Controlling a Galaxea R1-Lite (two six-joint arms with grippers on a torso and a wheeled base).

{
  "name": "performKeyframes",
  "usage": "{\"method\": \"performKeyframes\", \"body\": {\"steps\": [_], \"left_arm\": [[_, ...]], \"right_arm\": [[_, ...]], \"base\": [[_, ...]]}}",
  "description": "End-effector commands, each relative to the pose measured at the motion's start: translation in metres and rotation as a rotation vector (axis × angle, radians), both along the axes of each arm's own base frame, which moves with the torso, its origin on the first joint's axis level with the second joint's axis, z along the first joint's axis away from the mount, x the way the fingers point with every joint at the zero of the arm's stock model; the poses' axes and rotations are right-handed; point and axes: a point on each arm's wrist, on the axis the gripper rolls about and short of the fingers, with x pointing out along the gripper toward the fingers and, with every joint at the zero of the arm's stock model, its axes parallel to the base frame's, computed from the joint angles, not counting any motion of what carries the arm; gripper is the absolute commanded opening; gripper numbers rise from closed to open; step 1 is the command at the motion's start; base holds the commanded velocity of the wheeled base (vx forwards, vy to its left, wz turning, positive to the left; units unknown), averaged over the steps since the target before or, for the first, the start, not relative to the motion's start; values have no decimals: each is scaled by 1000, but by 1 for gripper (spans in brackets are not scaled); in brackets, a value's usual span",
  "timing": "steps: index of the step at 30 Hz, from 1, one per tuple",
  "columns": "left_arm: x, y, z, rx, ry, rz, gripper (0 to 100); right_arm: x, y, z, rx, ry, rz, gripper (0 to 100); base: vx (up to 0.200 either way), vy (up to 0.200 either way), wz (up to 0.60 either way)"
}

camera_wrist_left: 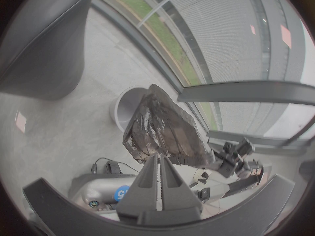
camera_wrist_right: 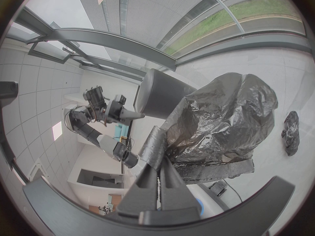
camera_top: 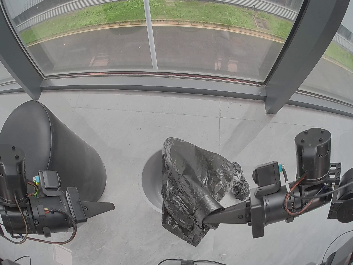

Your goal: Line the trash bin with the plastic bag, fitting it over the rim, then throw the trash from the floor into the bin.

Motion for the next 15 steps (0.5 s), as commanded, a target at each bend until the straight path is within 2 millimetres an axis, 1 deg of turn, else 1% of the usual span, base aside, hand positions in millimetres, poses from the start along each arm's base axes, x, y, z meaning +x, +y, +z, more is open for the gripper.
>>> {"method": "performKeyframes", "body": {"steps": [1,4,7,10,11,12,15], "left_arm": [[-17,5,-1,27,-108,-94,0],[-17,5,-2,87,-174,-116,0],[-14,5,-3,154,-207,-69,0],[-9,3,-9,252,-238,-43,0],[-9,3,-9,252,-238,-43,0],[-9,4,-10,260,-262,-49,0],[-9,3,-10,246,-296,-51,0]], "right_arm": [[13,5,13,25,-38,-36,0],[17,9,24,42,-67,-73,0],[21,12,33,62,-86,-87,0],[25,15,44,91,-116,-91,0],[25,15,44,91,-116,-91,0],[28,17,49,103,-130,-93,0],[31,20,56,119,-149,-99,0]], "base": [[0,0,0],[0,0,0],[0,0,0],[0,0,0],[0,0,0],[0,0,0],[0,0,0]]}}
